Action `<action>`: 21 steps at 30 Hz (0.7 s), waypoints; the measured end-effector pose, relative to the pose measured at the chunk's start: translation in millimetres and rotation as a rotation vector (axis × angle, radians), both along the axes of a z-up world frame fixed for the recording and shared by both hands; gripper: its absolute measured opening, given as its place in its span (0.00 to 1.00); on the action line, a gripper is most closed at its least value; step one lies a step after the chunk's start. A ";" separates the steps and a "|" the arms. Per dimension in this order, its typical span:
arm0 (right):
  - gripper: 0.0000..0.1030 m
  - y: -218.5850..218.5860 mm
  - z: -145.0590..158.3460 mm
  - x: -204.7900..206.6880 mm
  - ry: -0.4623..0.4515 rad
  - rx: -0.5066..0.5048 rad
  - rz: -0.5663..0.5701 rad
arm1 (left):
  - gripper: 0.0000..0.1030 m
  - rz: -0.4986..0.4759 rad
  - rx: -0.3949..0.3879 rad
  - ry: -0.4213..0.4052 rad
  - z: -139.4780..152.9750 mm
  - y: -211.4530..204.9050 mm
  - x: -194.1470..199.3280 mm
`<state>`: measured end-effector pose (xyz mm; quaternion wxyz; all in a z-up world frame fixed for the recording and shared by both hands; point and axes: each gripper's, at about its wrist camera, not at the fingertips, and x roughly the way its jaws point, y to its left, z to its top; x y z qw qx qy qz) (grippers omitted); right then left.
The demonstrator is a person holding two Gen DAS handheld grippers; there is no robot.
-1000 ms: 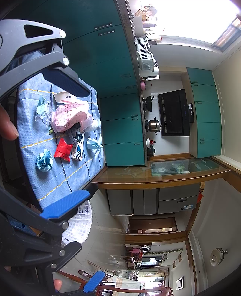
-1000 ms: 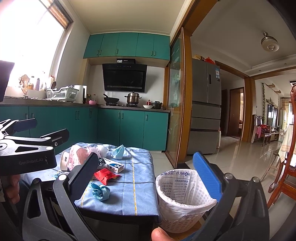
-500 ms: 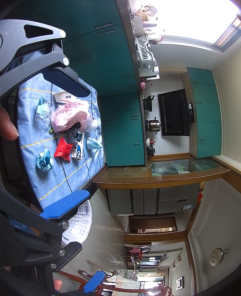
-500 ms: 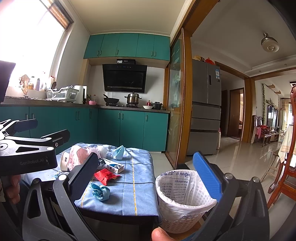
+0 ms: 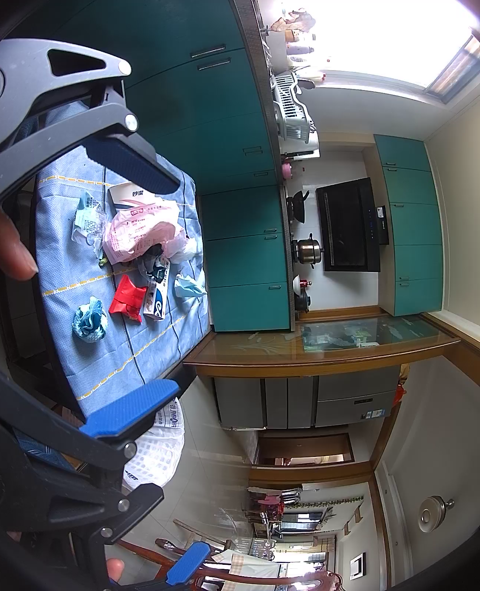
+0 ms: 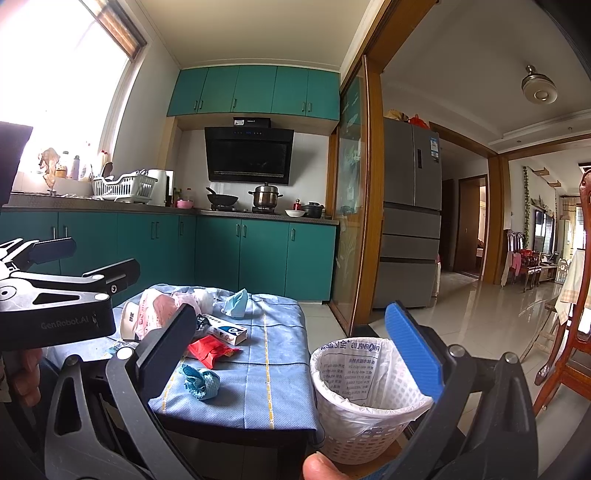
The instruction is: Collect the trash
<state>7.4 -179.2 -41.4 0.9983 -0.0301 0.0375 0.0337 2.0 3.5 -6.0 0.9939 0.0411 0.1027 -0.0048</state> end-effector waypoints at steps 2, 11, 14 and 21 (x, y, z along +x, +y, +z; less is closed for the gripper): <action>0.97 0.0 0.1 -0.1 0.000 0.000 0.000 | 0.97 0.000 0.000 0.000 -0.5 0.2 0.1; 0.97 0.1 0.0 -0.5 0.000 0.000 0.000 | 0.97 -0.001 -0.001 0.003 -14.4 -1.8 2.9; 0.97 -0.1 0.5 -0.2 0.000 -0.001 -0.001 | 0.97 0.000 -0.001 0.004 -13.2 -1.7 3.0; 0.97 -0.2 0.7 -0.4 0.000 0.000 -0.001 | 0.97 -0.001 -0.001 0.004 -13.1 -1.6 3.1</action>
